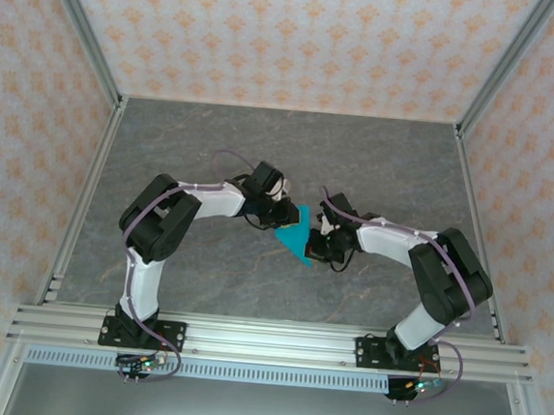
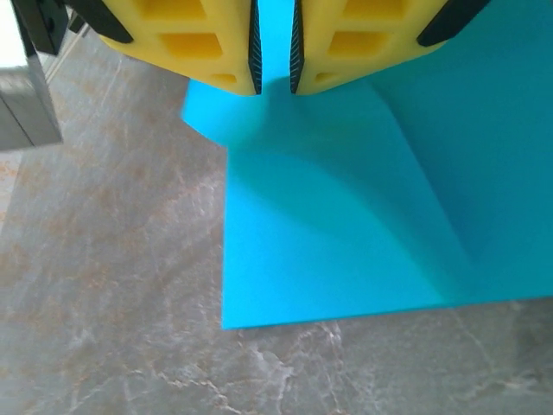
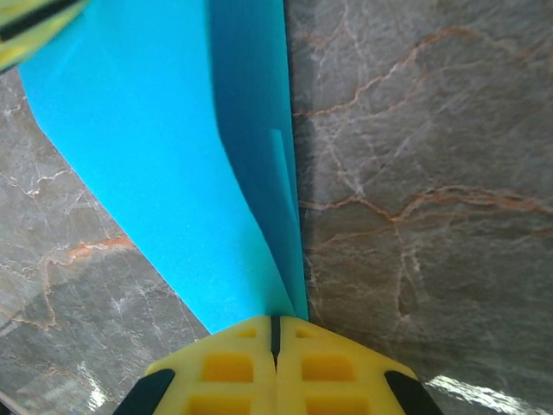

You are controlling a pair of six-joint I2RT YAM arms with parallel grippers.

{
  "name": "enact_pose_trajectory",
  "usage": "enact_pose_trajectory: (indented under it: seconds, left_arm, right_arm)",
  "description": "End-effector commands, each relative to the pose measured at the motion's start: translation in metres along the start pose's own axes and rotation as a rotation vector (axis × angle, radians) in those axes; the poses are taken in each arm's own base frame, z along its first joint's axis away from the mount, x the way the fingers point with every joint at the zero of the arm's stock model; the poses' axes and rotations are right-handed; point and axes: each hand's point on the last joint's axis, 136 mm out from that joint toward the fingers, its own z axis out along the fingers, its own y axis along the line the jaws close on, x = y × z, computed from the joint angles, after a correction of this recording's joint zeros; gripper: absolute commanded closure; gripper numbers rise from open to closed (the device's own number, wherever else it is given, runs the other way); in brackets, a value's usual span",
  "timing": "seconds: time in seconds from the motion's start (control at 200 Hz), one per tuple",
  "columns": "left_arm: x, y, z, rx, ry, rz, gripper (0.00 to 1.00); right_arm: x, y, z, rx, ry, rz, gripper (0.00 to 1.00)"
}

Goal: Fold a paper plane with a square sheet of paper (fold left side to right side)
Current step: Fourth fold the wing at the center of the table.

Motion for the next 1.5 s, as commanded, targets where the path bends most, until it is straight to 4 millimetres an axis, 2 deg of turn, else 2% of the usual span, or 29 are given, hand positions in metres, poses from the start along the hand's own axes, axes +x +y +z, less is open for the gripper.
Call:
enact_pose_trajectory:
  seconds: [0.0,0.12,0.235,0.345,0.611,0.621,0.651,0.951,1.176,1.321,1.491]
  left_arm:
    - [-0.006,-0.027,-0.032,0.046,-0.079,0.088,0.84]
    - [0.006,-0.033,-0.04,0.072,-0.068,0.107,0.91]
    - [0.025,-0.04,-0.029,0.118,-0.01,0.126,0.97]
    - [0.04,-0.048,-0.016,0.161,0.036,0.143,1.0]
    - [0.045,-0.044,-0.001,0.161,0.069,0.133,1.0]
    - [0.048,-0.036,0.006,0.146,0.082,0.122,1.0]
    - [0.049,-0.032,0.009,0.138,0.089,0.113,1.0]
    - [0.058,-0.014,0.023,0.111,0.116,0.085,1.0]
    - [0.06,0.004,0.034,0.061,0.117,0.107,1.0]
    - [0.056,0.016,0.038,0.027,0.112,0.11,1.0]
    - [0.042,0.026,0.034,0.001,0.078,0.099,1.0]
  right_arm:
    - [0.022,-0.052,0.01,0.217,0.068,0.04,1.0]
    - [0.023,-0.056,0.009,0.241,0.069,0.038,1.0]
    - [0.022,-0.055,0.009,0.241,0.068,0.034,1.0]
    - [0.022,-0.055,0.008,0.246,0.068,0.031,1.0]
    - [0.024,-0.057,0.01,0.255,0.077,0.028,1.0]
    - [0.024,-0.057,0.009,0.254,0.076,0.027,1.0]
    - [0.024,-0.057,0.01,0.256,0.077,0.026,1.0]
    - [0.025,-0.057,0.012,0.272,0.093,0.016,1.0]
    - [0.029,-0.066,0.01,0.333,0.112,0.01,1.0]
    - [0.033,-0.07,0.01,0.357,0.132,0.009,1.0]
    - [0.036,-0.076,0.009,0.392,0.146,0.006,1.0]
